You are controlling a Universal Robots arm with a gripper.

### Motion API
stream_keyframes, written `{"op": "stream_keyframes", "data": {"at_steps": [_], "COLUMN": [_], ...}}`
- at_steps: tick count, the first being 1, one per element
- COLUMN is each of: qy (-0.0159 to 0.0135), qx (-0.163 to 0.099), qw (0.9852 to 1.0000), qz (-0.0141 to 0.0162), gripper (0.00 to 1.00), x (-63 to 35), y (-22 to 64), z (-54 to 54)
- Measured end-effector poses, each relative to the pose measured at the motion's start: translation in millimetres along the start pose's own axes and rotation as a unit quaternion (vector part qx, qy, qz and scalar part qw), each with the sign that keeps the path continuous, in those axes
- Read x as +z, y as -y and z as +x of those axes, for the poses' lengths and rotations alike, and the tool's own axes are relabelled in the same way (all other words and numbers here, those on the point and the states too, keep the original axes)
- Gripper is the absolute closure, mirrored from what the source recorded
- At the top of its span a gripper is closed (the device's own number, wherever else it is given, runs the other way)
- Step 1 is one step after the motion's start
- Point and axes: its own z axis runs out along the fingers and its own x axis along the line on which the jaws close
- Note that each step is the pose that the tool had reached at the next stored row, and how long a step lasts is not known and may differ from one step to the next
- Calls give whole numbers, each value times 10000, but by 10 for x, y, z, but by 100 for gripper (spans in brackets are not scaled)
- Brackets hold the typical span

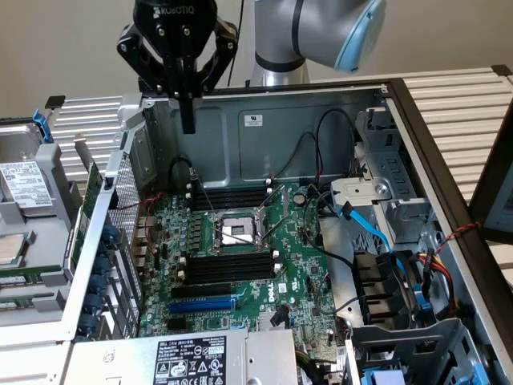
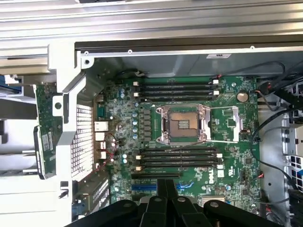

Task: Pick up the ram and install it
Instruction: 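Reach for the ram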

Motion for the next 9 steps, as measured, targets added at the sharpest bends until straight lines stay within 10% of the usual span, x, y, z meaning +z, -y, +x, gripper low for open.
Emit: {"op": "stream_keyframes", "data": {"at_steps": [9], "qy": [-104], "qx": [5], "qw": [9999], "qz": [8], "gripper": [90], "x": [4], "y": [28], "z": [398]}}
